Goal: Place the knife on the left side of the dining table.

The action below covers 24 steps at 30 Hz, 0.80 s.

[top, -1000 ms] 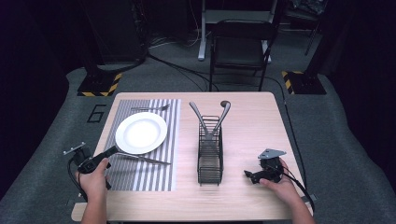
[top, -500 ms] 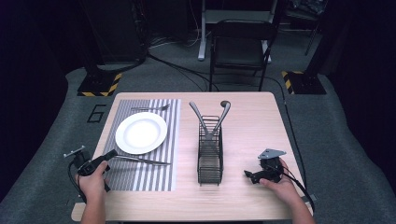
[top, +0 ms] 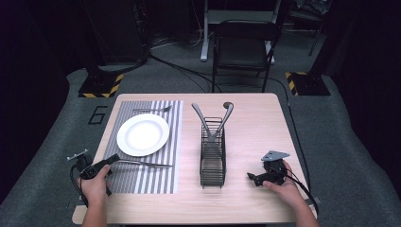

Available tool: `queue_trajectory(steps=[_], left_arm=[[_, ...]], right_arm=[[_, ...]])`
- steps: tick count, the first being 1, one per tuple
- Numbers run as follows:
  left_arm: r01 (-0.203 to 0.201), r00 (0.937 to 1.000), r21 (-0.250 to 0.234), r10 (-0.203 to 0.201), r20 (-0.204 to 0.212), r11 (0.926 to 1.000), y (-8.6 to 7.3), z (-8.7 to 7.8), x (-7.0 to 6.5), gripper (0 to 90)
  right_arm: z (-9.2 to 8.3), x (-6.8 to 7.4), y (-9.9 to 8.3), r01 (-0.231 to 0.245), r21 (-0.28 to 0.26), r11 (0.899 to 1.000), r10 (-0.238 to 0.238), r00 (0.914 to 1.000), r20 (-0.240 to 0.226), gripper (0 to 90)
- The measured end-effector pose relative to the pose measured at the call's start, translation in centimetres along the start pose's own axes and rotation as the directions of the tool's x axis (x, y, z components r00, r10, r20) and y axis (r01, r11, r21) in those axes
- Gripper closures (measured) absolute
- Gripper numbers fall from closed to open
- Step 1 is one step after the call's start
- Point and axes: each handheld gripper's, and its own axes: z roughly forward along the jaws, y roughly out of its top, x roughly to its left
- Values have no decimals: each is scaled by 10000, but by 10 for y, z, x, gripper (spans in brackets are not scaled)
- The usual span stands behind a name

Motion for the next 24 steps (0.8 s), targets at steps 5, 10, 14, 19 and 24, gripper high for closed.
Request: queue_trajectory(steps=[5, 10, 14, 19, 24], left_arm=[[94, 10000, 140, -94, -2, 9999, 0, 3, 4, 683], [89, 10000, 193, -89, -6, 9998, 0, 6, 6, 681], [68, 10000, 255, -68, -5, 9997, 0, 8, 9, 680], [27, 10000, 330, -25, -69, 9995, 0, 9, 10, 679], [-128, 9993, 464, 144, -331, 9988, 0, 10, 8, 673]], right_arm=[[0, 0, 0, -18, 15, 10000, 18, 10000, -30, 0], [0, 0, 0, -23, 22, 10000, 23, 10000, -34, 0], [0, 0, 0, 2, -4, 10000, -2, 10000, 1, 0], [0, 0, 0, -10, 9, 10000, 10, 10000, -19, 0], [0, 0, 0, -5, 2, 10000, 5, 10000, -4, 0]])
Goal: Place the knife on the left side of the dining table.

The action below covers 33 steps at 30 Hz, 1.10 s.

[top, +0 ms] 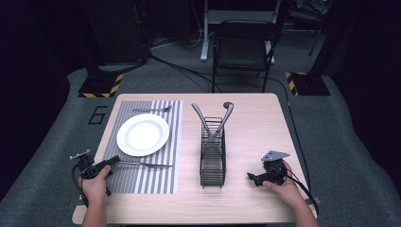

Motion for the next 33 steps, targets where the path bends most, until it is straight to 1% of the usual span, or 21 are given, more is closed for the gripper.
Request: queue_trajectory(steps=[1, 3, 8, 9, 14, 17, 18, 19, 20, 22, 27, 29, 32, 33], left_arm=[[-156, 9998, 7, 156, -85, 9999, 0, 0, 0, 672], [-313, 9992, 41, 314, -239, 9995, 0, 0, -1, 667], [-415, 9981, 169, 422, -441, 9990, 0, 1, 0, 659], [-501, 9975, 146, 508, -499, 9986, 0, 1, 0, 659], [-546, 9956, 223, 561, -751, 9983, -1, 1, 1, 660], [-741, 9922, 224, 760, -991, 9970, 0, 0, 0, 659], [-783, 9918, 158, 795, -997, 9968, 0, -1, 0, 658], [-777, 9930, 11, 775, -891, 9970, 0, -1, 0, 660], [-742, 9932, 27, 742, -901, 9972, 1, -2, 0, 660], [-876, 9909, 45, 876, -1017, 9961, 1, -2, 0, 659], [-981, 9905, 61, 982, -965, 9952, 1, -2, -1, 657], [-949, 9910, 67, 951, -946, 9955, 1, -3, -2, 651], [-994, 9912, -17, 988, -883, 9950, 1, -4, -4, 624], [-1135, 9900, 43, 1135, -836, 9935, 1, -5, -5, 623]], right_arm=[[0, 0, 0, -14, 18, 10000, 14, 10000, -31, 0], [0, 0, 0, -16, 16, 10000, 16, 10000, -31, 0], [0, 0, 0, 4, -3, 10000, -4, 10000, 7, 0], [0, 0, 0, 7, -8, 10000, -7, 10000, 11, 0], [0, 0, 0, -16, 19, 10000, 16, 10000, -29, 0], [0, 0, 0, -16, 19, 10000, 16, 10000, -28, 0], [0, 0, 0, -8, 8, 10000, 8, 10000, -17, 0], [0, 0, 0, 2, -1, 10000, -2, 10000, 2, 0], [0, 0, 0, 1, 4, 10000, -1, 10000, -3, 0], [0, 0, 0, -11, 13, 10000, 11, 10000, -20, 0], [0, 0, 0, 7, -5, 10000, -7, 10000, 4, 0], [0, 0, 0, 8, -2, 10000, -8, 10000, 0, 0], [0, 0, 0, 2, 1, 10000, -2, 10000, 1, 0], [0, 0, 0, -19, 24, 10000, 19, 10000, -35, 0]])
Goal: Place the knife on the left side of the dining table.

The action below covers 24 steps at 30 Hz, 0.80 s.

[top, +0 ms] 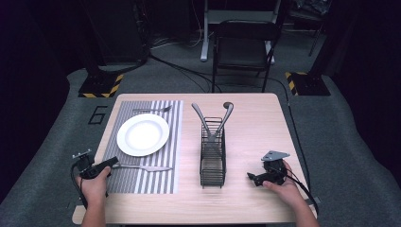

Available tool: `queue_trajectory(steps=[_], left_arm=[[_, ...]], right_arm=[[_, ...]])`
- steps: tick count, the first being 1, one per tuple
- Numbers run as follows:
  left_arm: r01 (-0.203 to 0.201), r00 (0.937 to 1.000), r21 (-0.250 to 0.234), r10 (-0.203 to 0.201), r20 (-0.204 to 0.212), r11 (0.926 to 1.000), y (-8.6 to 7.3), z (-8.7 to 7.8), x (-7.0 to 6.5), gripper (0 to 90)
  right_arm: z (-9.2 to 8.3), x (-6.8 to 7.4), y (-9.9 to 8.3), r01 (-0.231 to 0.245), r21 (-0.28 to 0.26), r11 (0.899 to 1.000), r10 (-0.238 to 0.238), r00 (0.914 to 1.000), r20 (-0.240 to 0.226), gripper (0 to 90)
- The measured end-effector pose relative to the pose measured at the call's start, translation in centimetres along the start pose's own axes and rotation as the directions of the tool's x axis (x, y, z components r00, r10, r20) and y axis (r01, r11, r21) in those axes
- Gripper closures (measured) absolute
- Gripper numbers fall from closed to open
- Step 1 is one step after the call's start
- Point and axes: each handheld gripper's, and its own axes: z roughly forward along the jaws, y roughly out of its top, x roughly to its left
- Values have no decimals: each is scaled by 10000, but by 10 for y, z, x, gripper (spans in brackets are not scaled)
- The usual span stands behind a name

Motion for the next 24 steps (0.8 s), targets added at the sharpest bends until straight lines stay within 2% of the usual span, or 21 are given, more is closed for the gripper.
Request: queue_trajectory(steps=[7, 12, 15, 16, 18, 20, 21, 22, 23, 24], left_arm=[[-816, 9967, -7, 816, 12, 9967, 1, -4, -13, 575], [-1439, 9896, 0, 1439, 40, 9896, 0, -4, -23, 546], [-1668, 9860, -67, 1668, 46, 9860, -1, -4, -30, 536], [-1838, 9829, -34, 1838, 68, 9830, -1, -4, -31, 533], [-1869, 9824, 15, 1869, 51, 9824, -2, -3, -34, 522], [-2093, 9778, 22, 2093, 80, 9778, -2, -1, -34, 510], [-2045, 9788, 112, 2044, 119, 9788, -3, -1, -35, 504], [-2152, 9765, 97, 2150, 122, 9765, -3, 0, -35, 498], [-2071, 9783, 103, 2069, 128, 9783, -4, 1, -36, 492], [-2230, 9748, 179, 2229, 91, 9747, -4, 1, -36, 482]], right_arm=[[0, 0, 0, 25, -28, 10000, -25, 10000, 41, 0], [0, 0, 0, 25, -27, 10000, -25, 10000, 37, 0], [0, 0, 0, 19, -17, 10000, -19, 10000, 35, 0], [0, 0, 0, 24, -22, 10000, -24, 10000, 37, 0], [0, 0, 0, 30, -29, 10000, -29, 10000, 44, 0], [0, 0, 0, 26, -27, 10000, -26, 10000, 37, 0], [0, 0, 0, 24, -29, 10000, -24, 10000, 45, 0], [0, 0, 0, 8, -8, 10000, -8, 10000, 16, 0], [0, 0, 0, 27, -27, 10000, -27, 10000, 44, 0], [0, 0, 0, 27, -30, 10000, -27, 10000, 44, 0]])
